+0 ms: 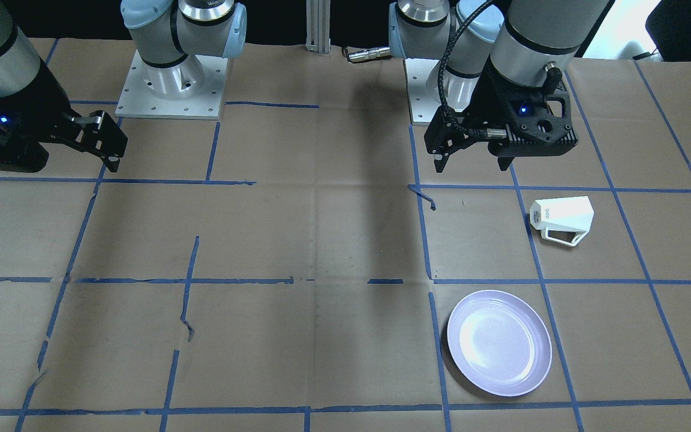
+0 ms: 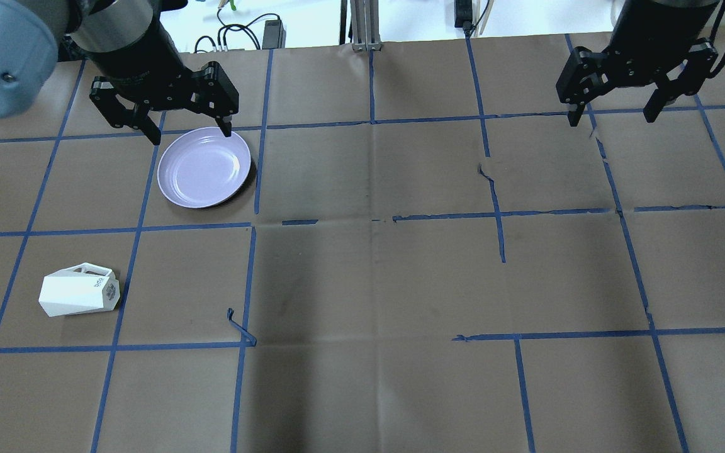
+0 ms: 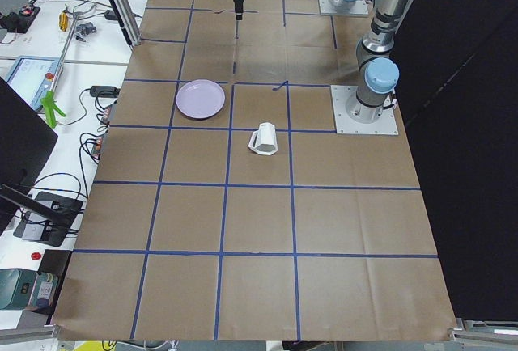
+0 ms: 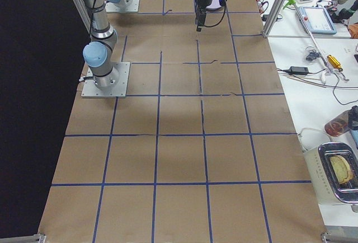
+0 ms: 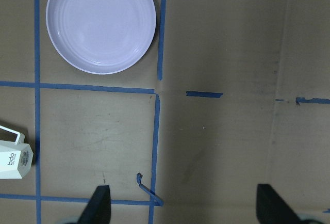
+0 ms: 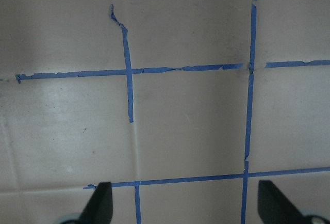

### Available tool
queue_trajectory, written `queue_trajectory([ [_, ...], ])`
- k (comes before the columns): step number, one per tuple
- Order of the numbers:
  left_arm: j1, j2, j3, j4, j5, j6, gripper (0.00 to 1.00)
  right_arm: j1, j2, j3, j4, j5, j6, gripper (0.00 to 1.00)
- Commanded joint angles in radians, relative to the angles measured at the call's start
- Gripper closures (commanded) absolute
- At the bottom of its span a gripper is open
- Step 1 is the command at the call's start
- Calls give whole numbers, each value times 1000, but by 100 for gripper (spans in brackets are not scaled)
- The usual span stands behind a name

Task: Flip cup and place on plate
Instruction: 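Move the left gripper from above the plate toward the white cup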

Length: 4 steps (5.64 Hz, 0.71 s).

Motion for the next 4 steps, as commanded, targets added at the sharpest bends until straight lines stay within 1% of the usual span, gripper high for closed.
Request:
queue_trajectory([
  [1,0,2,0,0,0,0,1,0,0,0,1,0,0,0],
  [3,14,22,-18,0,-6,49,1,0,0,0,1,0,0,0],
  [4,27,37,-32,-1,6,140,1,0,0,0,1,0,0,0],
])
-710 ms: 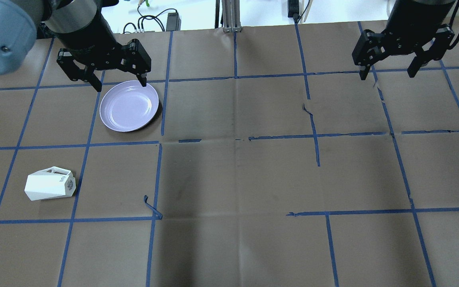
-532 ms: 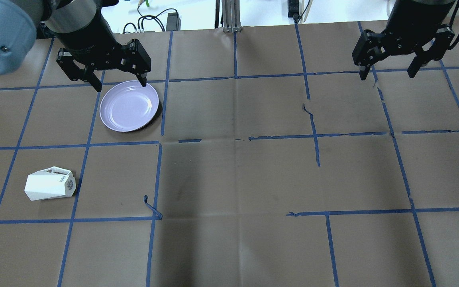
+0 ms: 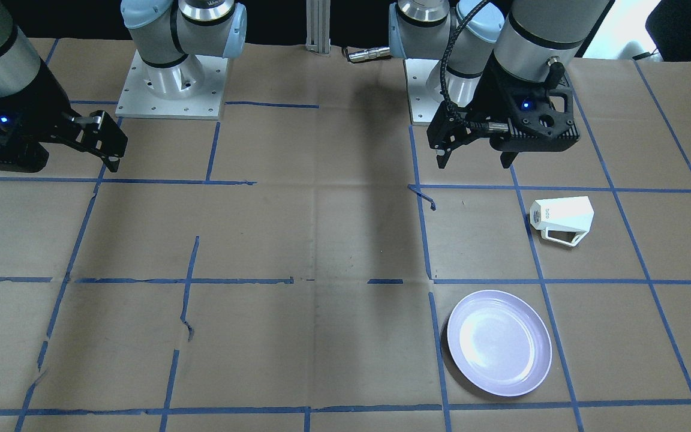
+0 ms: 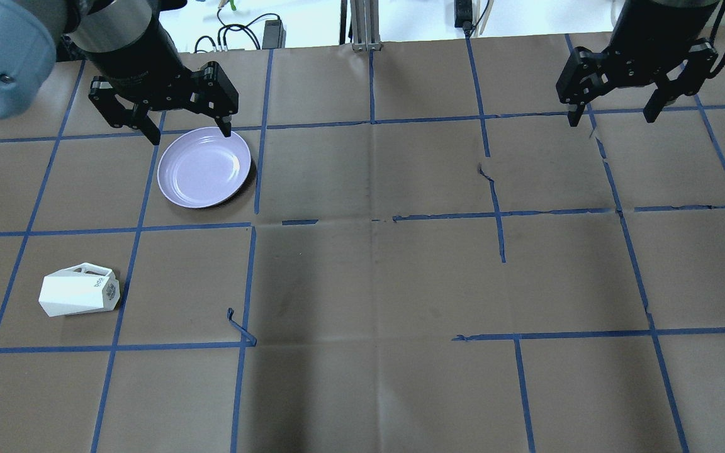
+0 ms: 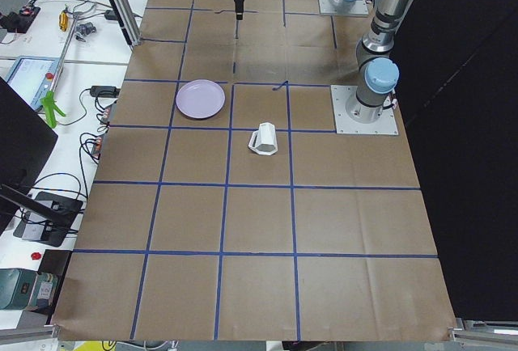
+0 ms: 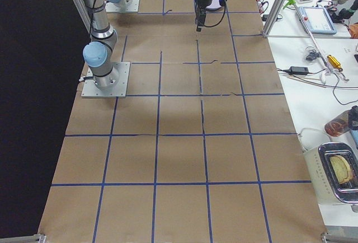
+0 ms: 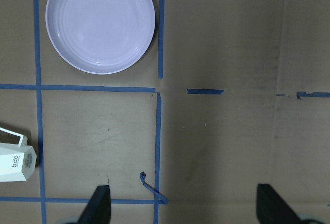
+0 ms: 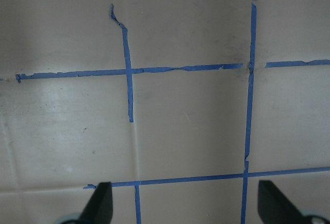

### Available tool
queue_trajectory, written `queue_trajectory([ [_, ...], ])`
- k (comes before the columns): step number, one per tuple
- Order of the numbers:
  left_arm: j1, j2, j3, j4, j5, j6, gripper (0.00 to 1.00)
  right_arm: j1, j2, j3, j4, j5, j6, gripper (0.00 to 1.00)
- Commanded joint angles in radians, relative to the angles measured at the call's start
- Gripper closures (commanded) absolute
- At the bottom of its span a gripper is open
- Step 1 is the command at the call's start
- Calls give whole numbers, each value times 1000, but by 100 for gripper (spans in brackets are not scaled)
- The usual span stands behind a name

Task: Flip cup and place on plate
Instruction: 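Move the left gripper from above the plate toward the white cup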

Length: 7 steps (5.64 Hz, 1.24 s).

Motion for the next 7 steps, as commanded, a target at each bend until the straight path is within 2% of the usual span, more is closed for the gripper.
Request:
queue_trajectory([
  [1,100,41,-16,-9,7,108,1,0,0,0,-1,0,0,0],
  [4,464,77,-17,-117,-17,572,1,0,0,0,0,0,0,0],
  [6,761,60,-66,-142,-154,864,1,0,0,0,0,0,0,0],
  [7,867,39,-106,-142,-242,982,1,0,0,0,-1,0,0,0],
])
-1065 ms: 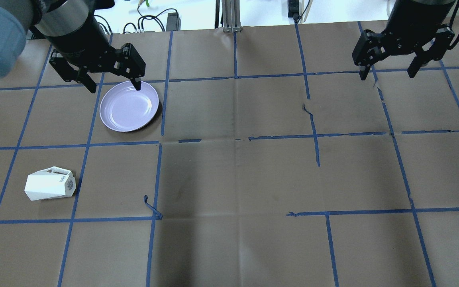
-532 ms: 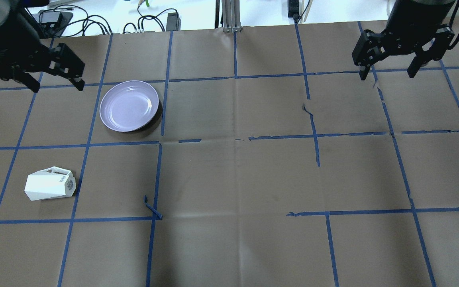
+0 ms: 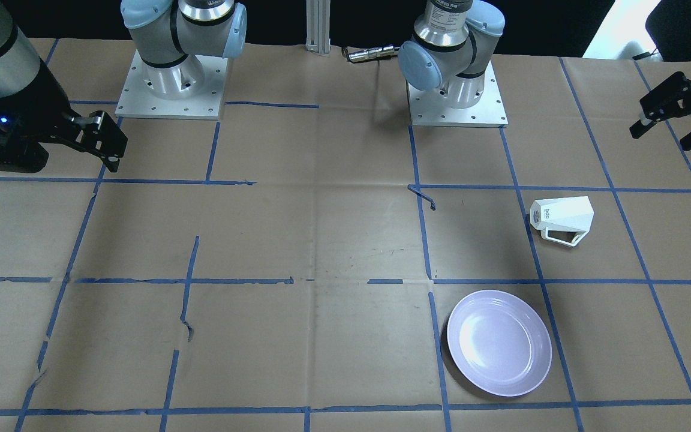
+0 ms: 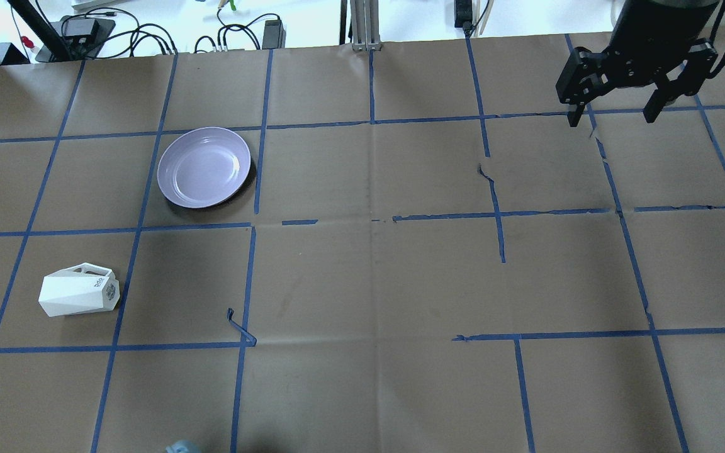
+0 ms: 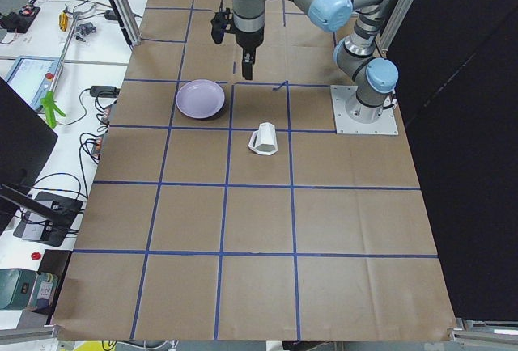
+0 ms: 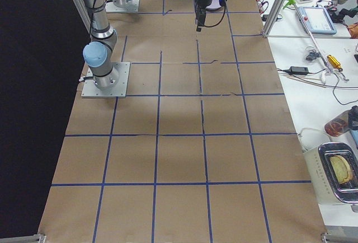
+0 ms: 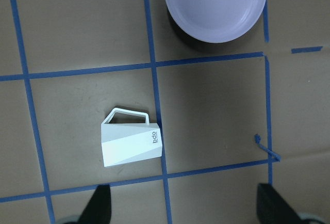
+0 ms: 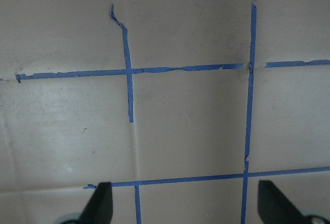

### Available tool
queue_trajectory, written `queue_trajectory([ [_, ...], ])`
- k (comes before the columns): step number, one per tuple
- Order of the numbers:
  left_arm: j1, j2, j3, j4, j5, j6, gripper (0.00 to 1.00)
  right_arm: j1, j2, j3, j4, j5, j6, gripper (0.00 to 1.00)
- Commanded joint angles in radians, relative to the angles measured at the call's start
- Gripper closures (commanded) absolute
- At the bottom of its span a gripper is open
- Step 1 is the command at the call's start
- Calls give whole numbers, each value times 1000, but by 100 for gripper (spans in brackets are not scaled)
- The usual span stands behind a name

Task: Flip cup and place on plate
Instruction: 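Lower the left gripper beside the white cup lying on its side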

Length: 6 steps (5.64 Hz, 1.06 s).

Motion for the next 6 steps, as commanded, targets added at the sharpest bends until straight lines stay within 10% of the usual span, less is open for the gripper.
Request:
queue_trajectory([
  [1,185,-91,-50,-6,-144,204,1,0,0,0,0,0,0,0],
  [6,334,-524,-32,-178,-297,638,1,0,0,0,-1,0,0,0],
])
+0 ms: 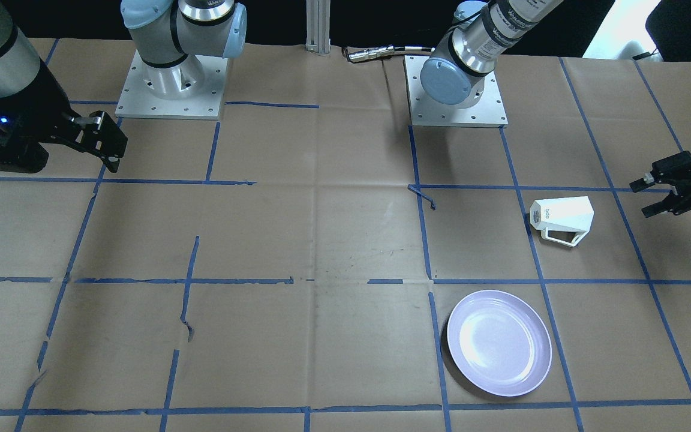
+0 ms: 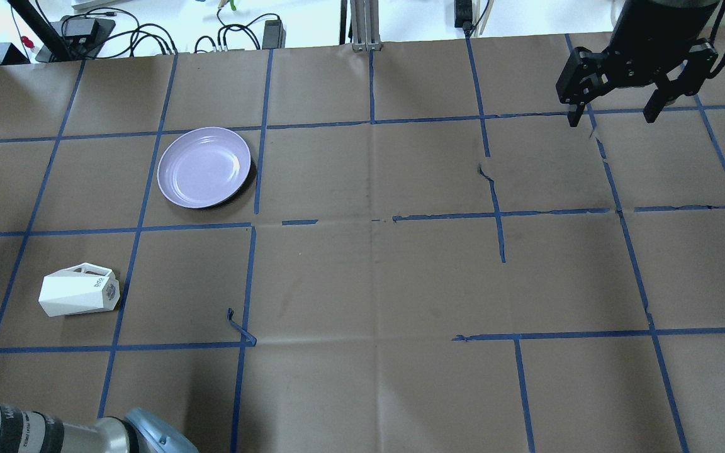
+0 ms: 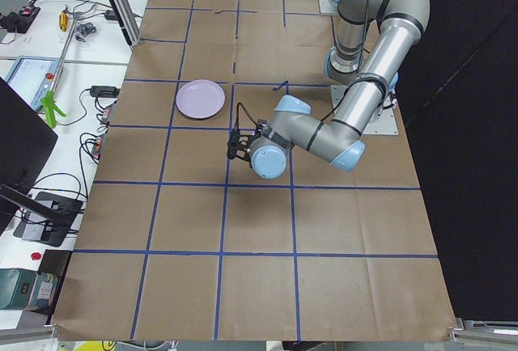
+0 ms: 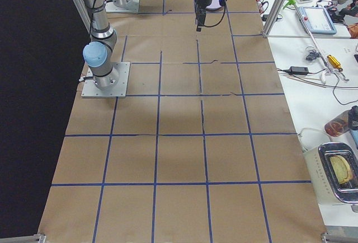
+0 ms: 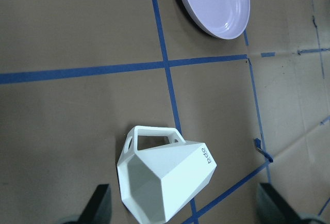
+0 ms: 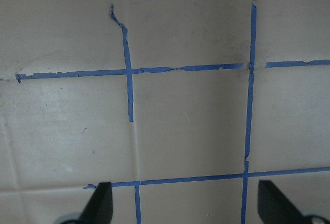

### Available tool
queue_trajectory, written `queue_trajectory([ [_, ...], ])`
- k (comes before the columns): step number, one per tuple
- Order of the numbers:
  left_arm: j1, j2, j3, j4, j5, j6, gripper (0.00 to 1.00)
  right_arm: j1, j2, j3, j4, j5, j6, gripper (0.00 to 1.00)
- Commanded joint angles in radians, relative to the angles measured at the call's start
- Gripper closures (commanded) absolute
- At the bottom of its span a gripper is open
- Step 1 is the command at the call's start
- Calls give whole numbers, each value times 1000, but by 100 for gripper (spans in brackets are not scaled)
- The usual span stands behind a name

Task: Flip cup and place on plate
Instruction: 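Lower the left gripper beside the white cup lying on its side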

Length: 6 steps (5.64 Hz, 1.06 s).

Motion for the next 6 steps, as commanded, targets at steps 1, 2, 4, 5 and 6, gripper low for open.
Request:
queue_trajectory([
  [1,16,-107,2,-107,-30,124,1,0,0,0,0,0,0,0],
  [2,16,-157,-1,-124,-30,178,1,0,0,0,0,0,0,0],
  [4,60,-225,-1,-213,-30,235,1,0,0,0,0,0,0,0],
  [5,63,-236,-3,-278,-32,260,1,0,0,0,0,0,0,0],
  [6,65,-250,0,-308,-32,269,1,0,0,0,0,0,0,0],
])
